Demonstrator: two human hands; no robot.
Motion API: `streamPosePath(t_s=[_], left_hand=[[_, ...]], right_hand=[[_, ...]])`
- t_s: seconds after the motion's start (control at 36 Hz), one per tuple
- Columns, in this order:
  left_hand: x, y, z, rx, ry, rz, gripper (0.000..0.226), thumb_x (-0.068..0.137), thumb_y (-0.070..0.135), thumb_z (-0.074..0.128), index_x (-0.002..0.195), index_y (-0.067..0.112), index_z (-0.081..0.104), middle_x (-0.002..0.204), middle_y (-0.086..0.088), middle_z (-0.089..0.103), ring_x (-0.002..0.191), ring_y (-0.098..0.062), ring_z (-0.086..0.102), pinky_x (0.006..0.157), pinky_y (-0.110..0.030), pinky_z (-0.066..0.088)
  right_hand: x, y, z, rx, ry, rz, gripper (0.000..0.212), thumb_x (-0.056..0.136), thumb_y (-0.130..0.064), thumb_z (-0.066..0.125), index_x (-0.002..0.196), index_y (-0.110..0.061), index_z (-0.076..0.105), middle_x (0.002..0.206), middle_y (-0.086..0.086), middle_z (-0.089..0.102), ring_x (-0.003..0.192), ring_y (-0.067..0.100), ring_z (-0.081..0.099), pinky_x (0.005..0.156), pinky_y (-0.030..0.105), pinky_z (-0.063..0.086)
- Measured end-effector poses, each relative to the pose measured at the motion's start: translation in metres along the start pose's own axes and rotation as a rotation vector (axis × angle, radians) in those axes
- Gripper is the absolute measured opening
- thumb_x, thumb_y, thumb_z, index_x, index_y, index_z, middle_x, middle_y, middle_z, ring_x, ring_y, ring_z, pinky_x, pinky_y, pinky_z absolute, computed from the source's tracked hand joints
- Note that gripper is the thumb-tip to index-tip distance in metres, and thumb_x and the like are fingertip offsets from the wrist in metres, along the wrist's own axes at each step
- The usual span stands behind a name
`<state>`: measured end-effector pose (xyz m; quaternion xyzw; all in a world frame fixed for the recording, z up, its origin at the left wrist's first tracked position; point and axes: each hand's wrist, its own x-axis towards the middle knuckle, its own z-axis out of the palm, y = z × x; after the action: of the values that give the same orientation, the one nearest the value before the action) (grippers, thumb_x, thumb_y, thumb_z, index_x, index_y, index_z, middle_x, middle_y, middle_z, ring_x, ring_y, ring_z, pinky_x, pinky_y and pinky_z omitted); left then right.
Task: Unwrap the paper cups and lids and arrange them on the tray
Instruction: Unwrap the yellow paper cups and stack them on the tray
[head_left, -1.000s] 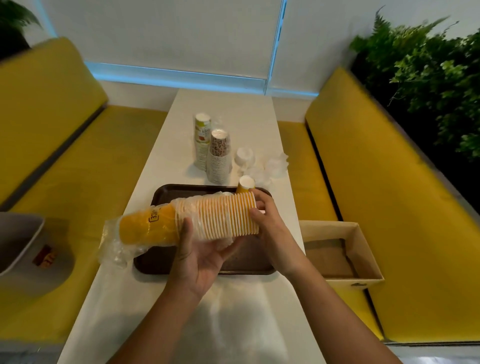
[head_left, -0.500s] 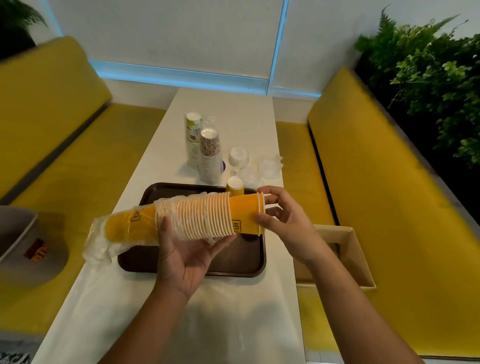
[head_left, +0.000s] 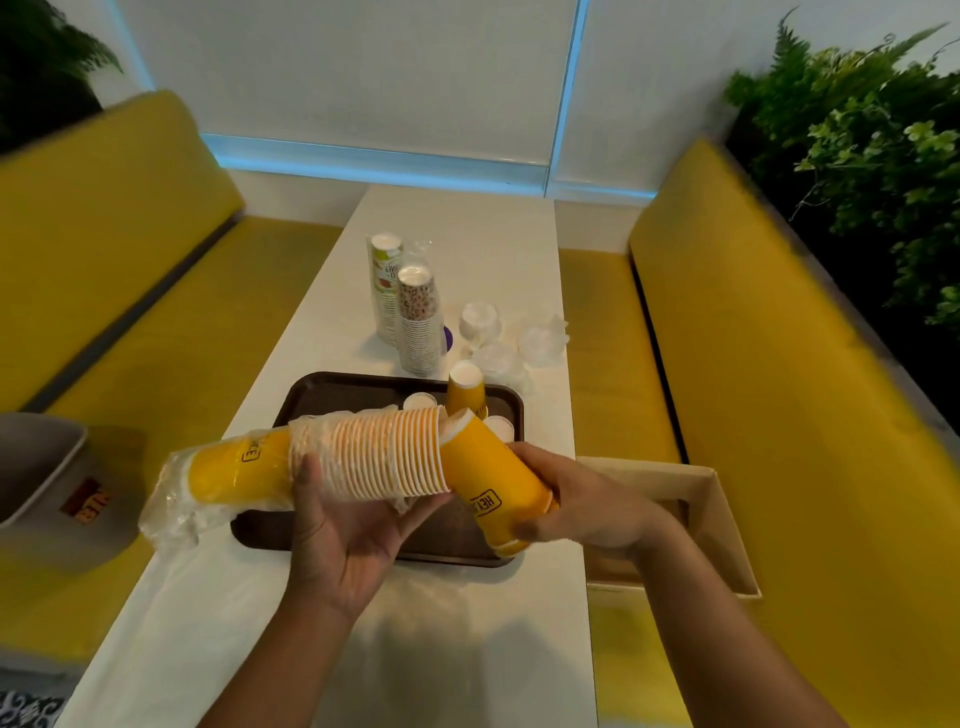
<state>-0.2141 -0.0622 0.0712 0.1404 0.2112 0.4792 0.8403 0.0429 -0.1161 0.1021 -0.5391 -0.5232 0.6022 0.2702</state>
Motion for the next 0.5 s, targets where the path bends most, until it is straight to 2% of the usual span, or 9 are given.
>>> streamPosePath(t_s=[0.06,0.08,0.14,0.19,0.28,0.33,0.42,0.5], left_hand=[[0.002,0.001,0.004,0.036,0.029,-0.025,0.089,0.080,0.059,0.080,0.154,0.032,0.040,0.142,-0.021,0.062,0.132,-0.050,0.056,0.084,-0.069,0.057],[0.004,0.003,0.005,0.051,0.034,-0.036,0.102,0.068,0.055,0.091,0.154,0.033,0.041,0.143,-0.021,0.061,0.133,-0.051,0.055,0.086,-0.071,0.055],[0.005,0.006,0.006,0.056,0.016,-0.029,0.107,0.061,0.052,0.095,0.152,0.034,0.043,0.144,-0.020,0.061,0.135,-0.051,0.053,0.089,-0.074,0.052],[0.007,0.011,0.004,0.026,0.006,-0.007,0.099,0.063,0.051,0.093,0.149,0.034,0.047,0.142,-0.019,0.062,0.135,-0.051,0.053,0.089,-0.074,0.052],[0.009,0.018,0.001,0.004,0.013,0.017,0.096,0.065,0.050,0.091,0.150,0.034,0.047,0.143,-0.018,0.062,0.135,-0.050,0.053,0.088,-0.075,0.052],[0.010,0.021,0.001,0.022,0.029,0.023,0.099,0.063,0.050,0.093,0.150,0.034,0.047,0.142,-0.017,0.063,0.134,-0.049,0.055,0.087,-0.074,0.053],[0.012,0.026,-0.001,0.027,0.045,0.022,0.099,0.061,0.049,0.094,0.148,0.034,0.049,0.140,-0.018,0.064,0.132,-0.050,0.056,0.084,-0.071,0.055],[0.017,0.032,-0.005,0.018,0.020,0.032,0.093,0.064,0.047,0.093,0.146,0.034,0.050,0.140,-0.019,0.063,0.134,-0.051,0.054,0.085,-0.071,0.055]], right_hand=[[0.002,0.010,0.006,0.223,-0.031,-0.001,0.069,0.091,-0.001,0.076,0.146,-0.029,0.045,0.141,0.002,0.059,0.125,0.025,0.063,0.097,0.034,0.058],[0.003,0.017,0.009,0.380,-0.031,-0.019,0.071,0.087,-0.007,0.078,0.147,-0.025,0.046,0.140,0.007,0.062,0.125,0.029,0.065,0.098,0.039,0.058],[0.008,0.030,0.012,0.698,0.030,-0.058,0.085,0.072,-0.023,0.088,0.147,-0.015,0.048,0.136,0.015,0.067,0.121,0.033,0.067,0.097,0.044,0.058],[0.014,0.037,0.013,0.965,0.141,-0.111,0.107,0.054,-0.031,0.100,0.145,-0.010,0.049,0.132,0.021,0.068,0.116,0.039,0.069,0.091,0.045,0.061],[0.027,0.032,0.010,1.257,0.304,-0.156,0.116,0.043,-0.022,0.103,0.144,-0.008,0.047,0.130,0.028,0.067,0.111,0.046,0.070,0.079,0.045,0.064],[0.040,0.024,0.004,1.365,0.397,-0.181,0.101,0.053,-0.016,0.097,0.142,-0.010,0.048,0.132,0.029,0.067,0.118,0.048,0.068,0.082,0.047,0.065],[0.063,0.010,-0.006,1.409,0.495,-0.206,0.058,0.080,-0.009,0.074,0.134,-0.007,0.053,0.137,0.030,0.064,0.129,0.048,0.061,0.103,0.052,0.056],[0.093,0.004,-0.021,1.193,0.573,-0.205,0.050,0.090,-0.006,0.070,0.136,-0.006,0.053,0.138,0.025,0.064,0.128,0.043,0.063,0.112,0.055,0.049]])
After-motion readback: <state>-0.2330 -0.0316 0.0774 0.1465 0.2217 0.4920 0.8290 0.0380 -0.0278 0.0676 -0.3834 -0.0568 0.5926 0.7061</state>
